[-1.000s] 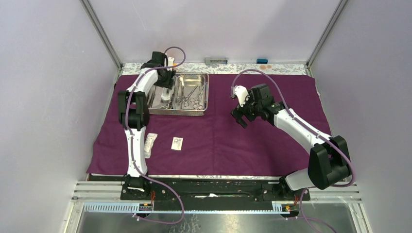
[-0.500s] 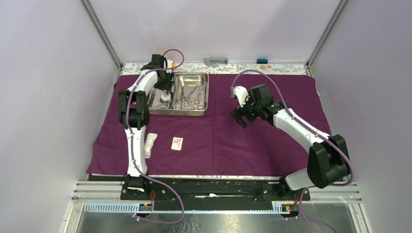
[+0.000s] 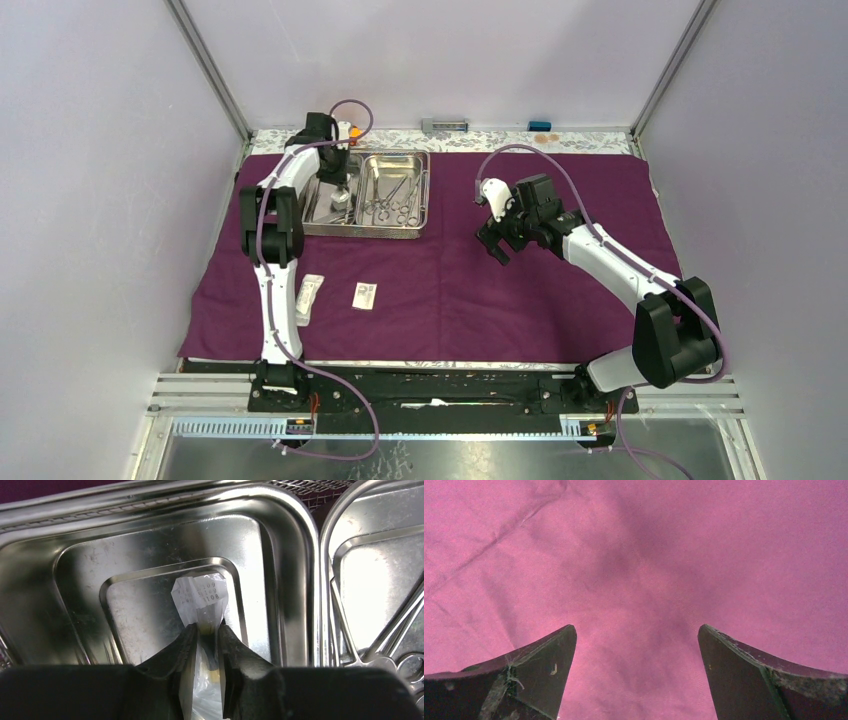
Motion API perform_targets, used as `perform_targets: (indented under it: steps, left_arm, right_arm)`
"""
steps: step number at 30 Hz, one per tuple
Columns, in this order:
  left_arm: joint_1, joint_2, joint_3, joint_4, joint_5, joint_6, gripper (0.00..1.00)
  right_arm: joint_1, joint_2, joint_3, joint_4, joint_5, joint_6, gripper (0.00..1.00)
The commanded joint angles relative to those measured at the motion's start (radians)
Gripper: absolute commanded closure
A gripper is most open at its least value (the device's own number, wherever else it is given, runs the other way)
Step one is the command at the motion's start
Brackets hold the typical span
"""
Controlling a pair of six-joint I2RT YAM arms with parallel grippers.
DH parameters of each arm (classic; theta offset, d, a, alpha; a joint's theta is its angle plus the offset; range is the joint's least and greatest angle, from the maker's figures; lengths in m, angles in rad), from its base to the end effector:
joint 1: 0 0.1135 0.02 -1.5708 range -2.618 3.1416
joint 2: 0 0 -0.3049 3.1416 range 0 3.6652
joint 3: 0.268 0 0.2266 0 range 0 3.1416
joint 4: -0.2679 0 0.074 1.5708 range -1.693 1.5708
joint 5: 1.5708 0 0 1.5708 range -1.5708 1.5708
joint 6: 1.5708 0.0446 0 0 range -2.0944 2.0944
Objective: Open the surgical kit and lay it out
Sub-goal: Pick up the medical item from the container, then place the medical item in the surgical kit.
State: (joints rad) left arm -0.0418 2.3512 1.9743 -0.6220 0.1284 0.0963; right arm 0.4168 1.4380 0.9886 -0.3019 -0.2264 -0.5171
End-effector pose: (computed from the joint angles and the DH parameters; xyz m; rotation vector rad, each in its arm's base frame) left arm 0.5231 -0.0276 0.2061 0.2252 2.5536 -0.1442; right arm 0.2596 0.1259 0.2947 -1.1392 2.0069 0.2115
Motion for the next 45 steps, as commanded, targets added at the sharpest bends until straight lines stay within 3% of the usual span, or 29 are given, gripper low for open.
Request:
perform_targets:
  steps: [1, 8, 17, 20, 31, 38, 45]
  left_arm:
    - [0.005, -0.04, -0.012, -0.021, 0.028, -0.015, 0.8]
    - [0.006, -0.122, -0.011, -0.044, 0.034, -0.013, 0.86]
    - [0.006, -0.33, -0.153, -0.044, 0.077, -0.028, 0.92]
    - [0.005, -0.426, -0.247, -0.044, 0.091, -0.035, 0.93]
    - [-0.012, -0.935, -0.863, -0.001, 0.073, -0.046, 0.88]
    - [-0.047, -1.044, -0.994, -0.03, 0.088, -0.008, 0.86]
    - [-0.059, -1.037, -1.054, -0.081, 0.086, 0.031, 0.84]
  right_arm:
    - [-0.004, -0.008, -0.001, 0.014, 0.002, -0.007, 0.01]
    - [-0.004, -0.006, 0.0, 0.012, 0.001, -0.01, 0.01]
    - [-0.004, -0.025, -0.001, 0.01, -0.009, -0.011, 0.01]
    - [-0.003, -0.036, -0.002, 0.01, -0.012, -0.012, 0.01]
    - [-0.004, -0.075, -0.009, 0.012, -0.032, -0.016, 0.01]
    - [-0.003, -0.097, -0.032, 0.033, -0.006, -0.023, 0.01]
    - [-0.004, -0.106, -0.041, 0.038, -0.007, -0.025, 0.01]
